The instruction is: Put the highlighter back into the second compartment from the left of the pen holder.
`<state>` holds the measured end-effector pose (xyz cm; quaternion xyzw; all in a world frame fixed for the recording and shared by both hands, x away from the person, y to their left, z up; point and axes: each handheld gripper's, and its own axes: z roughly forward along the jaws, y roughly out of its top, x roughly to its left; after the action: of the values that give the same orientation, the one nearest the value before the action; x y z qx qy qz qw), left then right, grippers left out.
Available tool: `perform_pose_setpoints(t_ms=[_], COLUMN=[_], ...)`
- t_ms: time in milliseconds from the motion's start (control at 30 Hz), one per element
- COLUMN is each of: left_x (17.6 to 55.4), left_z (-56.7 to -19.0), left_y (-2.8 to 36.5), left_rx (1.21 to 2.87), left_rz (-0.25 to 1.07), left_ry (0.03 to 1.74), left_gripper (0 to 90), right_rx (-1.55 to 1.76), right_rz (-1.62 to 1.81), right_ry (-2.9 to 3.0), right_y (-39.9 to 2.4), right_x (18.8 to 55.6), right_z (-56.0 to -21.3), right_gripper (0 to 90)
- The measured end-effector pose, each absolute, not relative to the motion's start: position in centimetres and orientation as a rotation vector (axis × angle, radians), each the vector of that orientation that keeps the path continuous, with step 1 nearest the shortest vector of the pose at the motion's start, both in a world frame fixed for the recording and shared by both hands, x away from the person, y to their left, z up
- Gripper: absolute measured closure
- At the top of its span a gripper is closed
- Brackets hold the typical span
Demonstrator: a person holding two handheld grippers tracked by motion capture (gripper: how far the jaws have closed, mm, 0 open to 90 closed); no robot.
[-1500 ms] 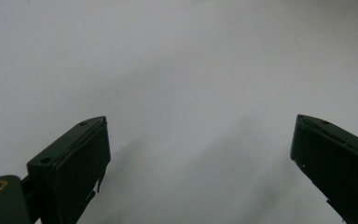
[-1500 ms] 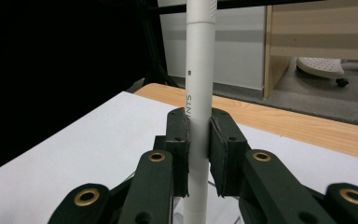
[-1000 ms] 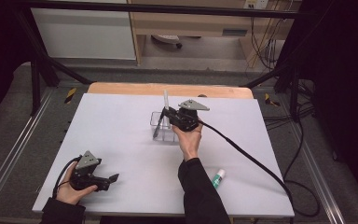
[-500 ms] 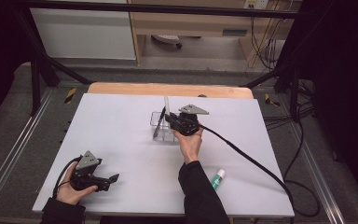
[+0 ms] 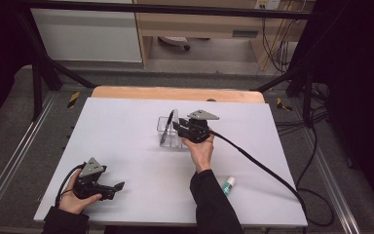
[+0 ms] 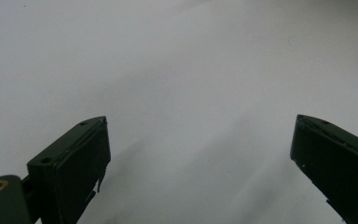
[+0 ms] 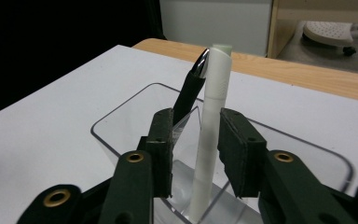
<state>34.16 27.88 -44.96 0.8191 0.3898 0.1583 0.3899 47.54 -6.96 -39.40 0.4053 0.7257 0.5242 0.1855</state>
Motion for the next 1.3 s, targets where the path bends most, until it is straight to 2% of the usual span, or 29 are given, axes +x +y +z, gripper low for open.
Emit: perform_pose_setpoints(t_ms=[133, 467, 700, 833, 1067, 1300], left_x=[34.2, 34.2, 34.2, 34.2, 34.2, 34.3], left_z=[-45.0, -45.1, -45.1, -45.1, -45.2, -45.1], left_y=[27.8, 27.5, 27.4, 27.4, 27.3, 27.3], left_rx=[2.085, 2.094, 2.103, 2.101, 2.105, 2.104], left_rz=[0.402, 0.398, 0.397, 0.401, 0.399, 0.396], left_ry=[0.992, 0.991, 0.991, 0.99, 0.992, 0.994], left_gripper=[4.3, 4.3, 4.2, 4.3, 4.3, 4.3], right_rx=[1.104, 0.997, 1.022, 1.041, 1.03, 1.031], right_rz=[1.444, 1.35, 1.331, 1.326, 1.31, 1.277], right_ry=[2.068, 2.216, 2.279, 2.31, 2.337, 2.397], right_y=[-7.9, -11.1, -13.4, -14.4, -16.6, -19.1], right_x=[46.7, 43.8, 42.3, 41.7, 40.3, 38.8], right_z=[-38.2, -36.0, -36.3, -36.8, -37.8, -39.1], right_gripper=[53.6, 18.7, 5.5, 1.6, 1.8, 14.3])
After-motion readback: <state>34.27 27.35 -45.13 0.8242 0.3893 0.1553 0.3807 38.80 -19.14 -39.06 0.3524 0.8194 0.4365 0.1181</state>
